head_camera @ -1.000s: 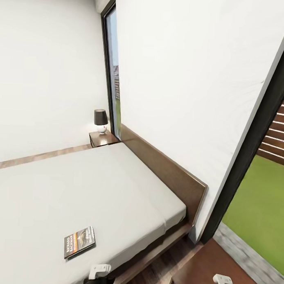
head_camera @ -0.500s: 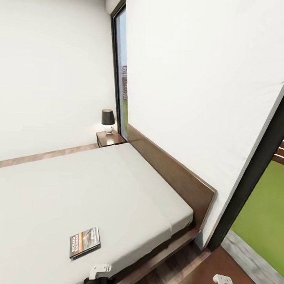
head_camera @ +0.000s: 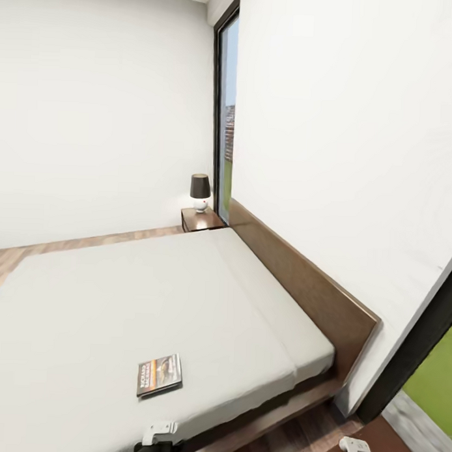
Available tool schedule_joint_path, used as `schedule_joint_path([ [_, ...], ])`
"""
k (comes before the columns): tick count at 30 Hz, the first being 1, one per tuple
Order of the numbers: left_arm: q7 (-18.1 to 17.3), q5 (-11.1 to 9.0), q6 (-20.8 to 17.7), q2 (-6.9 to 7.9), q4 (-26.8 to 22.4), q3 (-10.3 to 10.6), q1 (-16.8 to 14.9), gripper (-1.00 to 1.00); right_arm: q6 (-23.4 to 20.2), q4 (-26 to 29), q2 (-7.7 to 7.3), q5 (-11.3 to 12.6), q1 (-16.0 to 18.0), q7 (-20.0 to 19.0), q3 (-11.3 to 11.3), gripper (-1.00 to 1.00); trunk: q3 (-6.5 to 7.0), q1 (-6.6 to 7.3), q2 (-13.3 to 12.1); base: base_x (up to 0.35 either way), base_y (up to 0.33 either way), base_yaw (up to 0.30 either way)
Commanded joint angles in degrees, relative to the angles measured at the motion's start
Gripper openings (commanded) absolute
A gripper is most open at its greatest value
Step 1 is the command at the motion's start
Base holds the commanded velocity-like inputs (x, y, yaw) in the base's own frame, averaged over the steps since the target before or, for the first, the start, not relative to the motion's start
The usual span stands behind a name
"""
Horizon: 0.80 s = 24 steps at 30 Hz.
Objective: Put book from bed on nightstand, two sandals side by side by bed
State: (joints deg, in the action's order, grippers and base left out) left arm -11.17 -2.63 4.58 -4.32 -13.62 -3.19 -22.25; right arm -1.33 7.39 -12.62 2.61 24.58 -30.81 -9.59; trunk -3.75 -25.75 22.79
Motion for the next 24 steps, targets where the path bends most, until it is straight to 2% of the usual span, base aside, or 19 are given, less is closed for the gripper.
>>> schedule_joint_path([
  [1,-0.3,-0.3,0.1,-0.04,0.1,-0.3,-0.1,1.0,-0.1,0.0,-0.01,0.3,0.0,-0.3,-0.2,1.0,-0.13,-0.04,0.1,0.0,0.0,0.288],
  [7,-0.3,-0.2,0.0,-0.07,0.1,-0.3,-0.1,1.0,-0.2,0.0,0.03,0.3,0.0,-0.2,-0.2,1.0,-0.13,-0.04,0.1,0.012,-0.004,0.253],
  [18,-0.3,-0.3,0.0,-0.07,0.1,-0.3,-0.1,1.0,-0.2,0.0,0.03,0.3,0.0,-0.5,-0.2,1.0,-0.13,-0.04,0.1,0.239,-0.078,0.019],
  [24,-0.3,-0.3,0.0,-0.07,0.1,-0.3,-0.1,1.0,-0.2,0.0,0.05,0.2,0.0,-0.6,-0.2,1.0,-0.13,-0.04,0.1,0.067,-0.003,0.09],
])
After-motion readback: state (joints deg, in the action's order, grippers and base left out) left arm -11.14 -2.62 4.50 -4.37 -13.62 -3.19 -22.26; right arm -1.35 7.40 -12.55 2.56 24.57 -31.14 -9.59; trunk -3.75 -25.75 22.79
